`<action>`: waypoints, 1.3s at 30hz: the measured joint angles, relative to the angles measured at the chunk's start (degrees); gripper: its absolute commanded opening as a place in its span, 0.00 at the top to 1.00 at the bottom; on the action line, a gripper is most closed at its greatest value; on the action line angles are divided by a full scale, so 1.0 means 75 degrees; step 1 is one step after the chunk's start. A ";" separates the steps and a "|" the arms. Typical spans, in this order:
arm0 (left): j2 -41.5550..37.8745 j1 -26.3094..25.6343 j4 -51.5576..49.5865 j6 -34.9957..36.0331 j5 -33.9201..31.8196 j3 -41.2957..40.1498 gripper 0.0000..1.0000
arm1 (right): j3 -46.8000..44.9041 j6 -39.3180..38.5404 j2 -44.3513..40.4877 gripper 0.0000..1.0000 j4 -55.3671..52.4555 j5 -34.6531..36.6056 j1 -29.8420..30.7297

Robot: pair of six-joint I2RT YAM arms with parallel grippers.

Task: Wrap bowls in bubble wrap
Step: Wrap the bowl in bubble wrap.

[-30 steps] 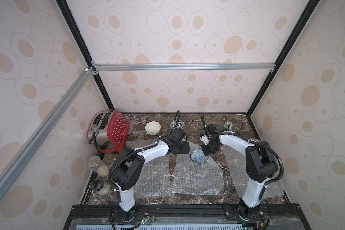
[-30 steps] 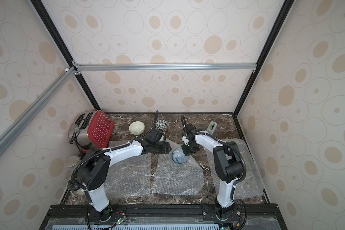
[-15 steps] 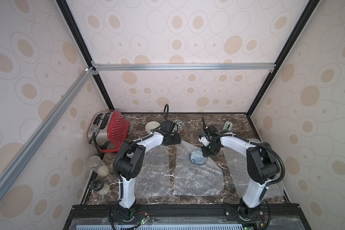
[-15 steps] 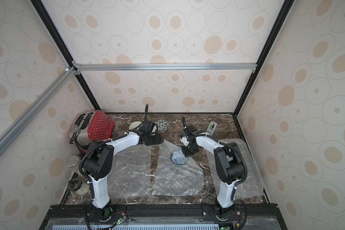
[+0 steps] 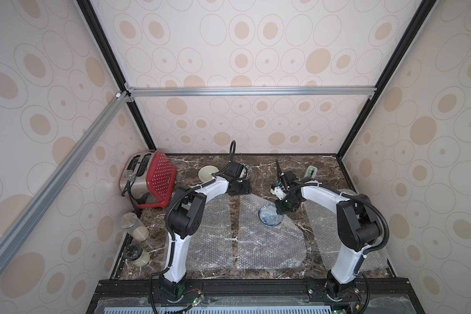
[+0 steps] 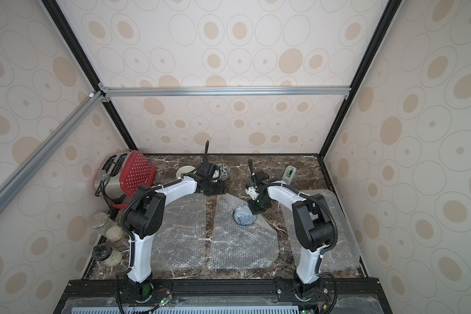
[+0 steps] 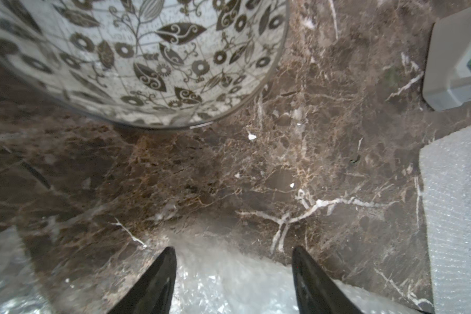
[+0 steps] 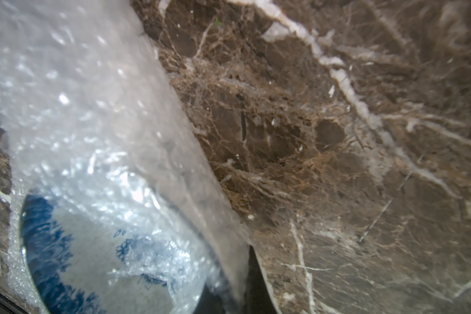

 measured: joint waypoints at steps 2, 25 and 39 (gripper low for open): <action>0.0026 0.0041 -0.0041 0.0096 -0.0006 0.0017 0.33 | 0.0000 -0.0003 0.0000 0.97 0.0000 -0.0003 -0.0015; 0.0452 0.0251 0.0425 0.0259 0.0717 0.0035 0.85 | 0.0000 -0.0023 -0.0032 0.98 -0.0055 -0.0131 -0.0079; 0.0073 0.0245 0.0192 0.0379 0.0653 -0.0006 1.00 | 0.0003 0.0070 -0.0029 0.98 -0.0050 0.0221 -0.0239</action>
